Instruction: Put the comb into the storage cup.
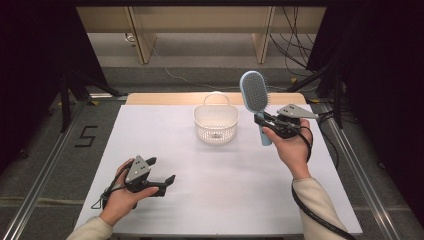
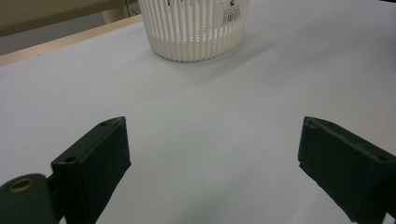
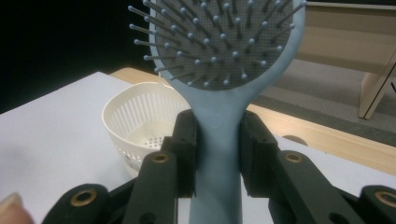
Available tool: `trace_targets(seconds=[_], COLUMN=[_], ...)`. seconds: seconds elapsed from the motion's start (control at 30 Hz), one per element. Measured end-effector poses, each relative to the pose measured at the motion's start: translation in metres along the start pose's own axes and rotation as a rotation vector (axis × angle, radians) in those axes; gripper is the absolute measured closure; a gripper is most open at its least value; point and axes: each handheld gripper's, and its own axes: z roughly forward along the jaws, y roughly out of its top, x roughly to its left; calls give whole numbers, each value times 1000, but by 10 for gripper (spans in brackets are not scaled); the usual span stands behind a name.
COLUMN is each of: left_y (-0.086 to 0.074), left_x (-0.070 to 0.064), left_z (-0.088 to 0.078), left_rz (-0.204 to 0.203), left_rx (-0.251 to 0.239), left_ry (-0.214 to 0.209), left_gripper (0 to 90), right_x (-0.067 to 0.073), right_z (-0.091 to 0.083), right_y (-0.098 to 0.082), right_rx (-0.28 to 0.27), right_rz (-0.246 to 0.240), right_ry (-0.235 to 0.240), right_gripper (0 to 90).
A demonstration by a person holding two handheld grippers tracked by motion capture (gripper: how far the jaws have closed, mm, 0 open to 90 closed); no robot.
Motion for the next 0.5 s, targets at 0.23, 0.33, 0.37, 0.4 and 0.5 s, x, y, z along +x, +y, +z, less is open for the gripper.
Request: trace_targets(seconds=[0.23, 0.33, 0.37, 0.4, 0.5], left_y=[0, 0, 0, 0, 0], left_x=[0, 0, 0, 0, 0], left_z=[0, 0, 0, 0, 0], left_rz=[-2, -3, -3, -2, -2], left_rx=[2, 2, 2, 1, -3], left_ry=[-1, -1, -1, -1, 3], left_gripper=[86, 86, 86, 86, 87], right_x=[0, 0, 0, 0, 0], right_z=[2, 3, 3, 4, 4], right_y=[1, 2, 2, 2, 4], right_rx=[-2, -4, -6, -7, -10], right_rz=[3, 6, 6, 7, 8], right_ry=[2, 2, 2, 3, 3], right_gripper=[709, 710, 709, 709, 709])
